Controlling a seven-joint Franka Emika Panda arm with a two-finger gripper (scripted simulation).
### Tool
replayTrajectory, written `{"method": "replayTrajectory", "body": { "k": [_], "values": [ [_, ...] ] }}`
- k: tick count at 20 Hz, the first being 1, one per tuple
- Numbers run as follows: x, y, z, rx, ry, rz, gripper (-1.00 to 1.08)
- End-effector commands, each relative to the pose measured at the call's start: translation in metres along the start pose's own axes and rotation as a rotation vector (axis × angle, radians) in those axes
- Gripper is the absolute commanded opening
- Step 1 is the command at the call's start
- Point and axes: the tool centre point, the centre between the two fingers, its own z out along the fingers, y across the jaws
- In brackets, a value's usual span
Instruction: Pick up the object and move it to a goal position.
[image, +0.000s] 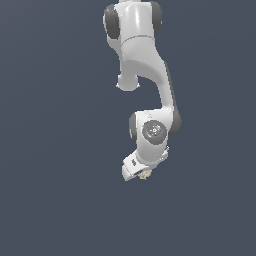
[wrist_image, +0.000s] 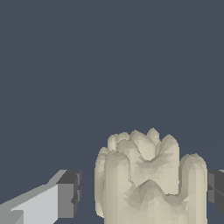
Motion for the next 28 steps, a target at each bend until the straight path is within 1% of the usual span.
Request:
{"method": "replayTrajectory", "body": {
  "k": [1, 2, 3, 18, 23, 28],
  "values": [
    [0.001, 0.001, 0.0, -0.001, 0.002, 0.0, 1.0],
    [0.002, 0.001, 0.0, -0.001, 0.002, 0.0, 1.0],
    [0.002, 0.001, 0.0, -0.001, 0.002, 0.0, -1.0],
    [0.0, -0.003, -0.005, -0.001, 0.002, 0.0, -1.0],
    [-0.003, -0.012, -0.021, -0.001, 0.002, 0.0, -1.0],
    [-0.01, -0.028, -0.047, -0.002, 0.002, 0.0, -1.0]
  ]
}}
